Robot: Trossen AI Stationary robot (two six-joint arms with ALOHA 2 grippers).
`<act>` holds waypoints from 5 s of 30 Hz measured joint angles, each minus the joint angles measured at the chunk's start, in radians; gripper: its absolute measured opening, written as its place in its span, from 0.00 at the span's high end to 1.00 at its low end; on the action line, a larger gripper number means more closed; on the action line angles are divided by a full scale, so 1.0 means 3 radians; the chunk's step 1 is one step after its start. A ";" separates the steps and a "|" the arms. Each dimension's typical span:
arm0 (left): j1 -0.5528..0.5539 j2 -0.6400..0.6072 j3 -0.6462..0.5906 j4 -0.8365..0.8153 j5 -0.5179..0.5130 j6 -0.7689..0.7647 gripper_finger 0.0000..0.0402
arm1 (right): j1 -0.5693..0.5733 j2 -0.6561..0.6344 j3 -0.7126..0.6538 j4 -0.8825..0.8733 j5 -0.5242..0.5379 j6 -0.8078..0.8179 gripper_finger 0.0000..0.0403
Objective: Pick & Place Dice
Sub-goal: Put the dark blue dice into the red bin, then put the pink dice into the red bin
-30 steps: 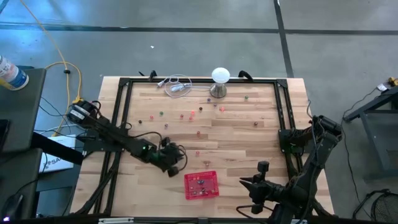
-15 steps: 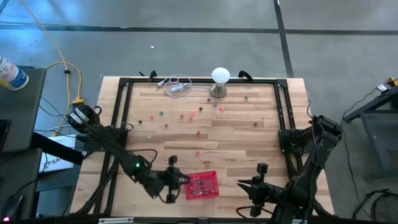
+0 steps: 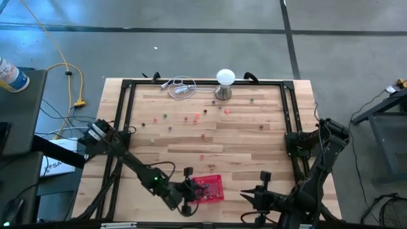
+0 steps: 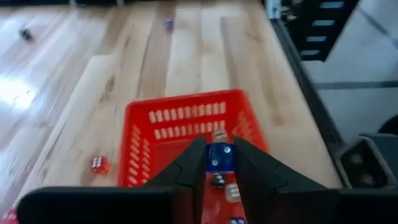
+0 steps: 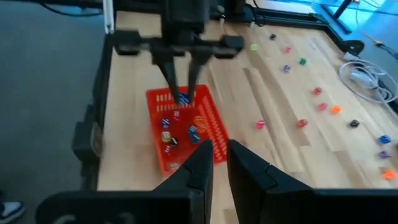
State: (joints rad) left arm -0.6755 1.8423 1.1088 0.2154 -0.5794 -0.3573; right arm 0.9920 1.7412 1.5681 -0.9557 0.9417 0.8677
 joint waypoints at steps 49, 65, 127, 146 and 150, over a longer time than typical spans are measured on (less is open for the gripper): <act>0.0026 0.0169 0.0000 0.0180 0.0005 -0.0006 0.50 | -0.0888 0.1028 -0.0002 0.1420 -0.0287 -0.1423 0.98; 0.0188 -0.0418 0.0001 -0.0754 0.0116 -0.0231 0.50 | -0.0722 0.0301 -0.0003 -0.0120 -0.0135 -0.0446 0.89; 0.1818 -0.0034 -0.0127 -0.1336 0.1943 0.2076 0.51 | -0.0131 -0.0006 0.0000 -0.0696 -0.0003 -0.0151 0.67; 0.2074 0.0202 -0.0112 -0.1186 0.2510 0.2174 0.69 | -0.0239 -0.0004 0.0000 -0.0693 -0.0113 -0.0224 0.67; 0.2072 0.0214 -0.0112 -0.1219 0.2472 0.2189 0.80 | -0.0239 -0.0004 0.0000 -0.0690 -0.0111 -0.0239 0.67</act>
State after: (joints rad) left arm -0.0538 1.9064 1.0752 -0.1503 0.1621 0.2995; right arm 0.9203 1.7401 1.5681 -1.1626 0.9085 0.7959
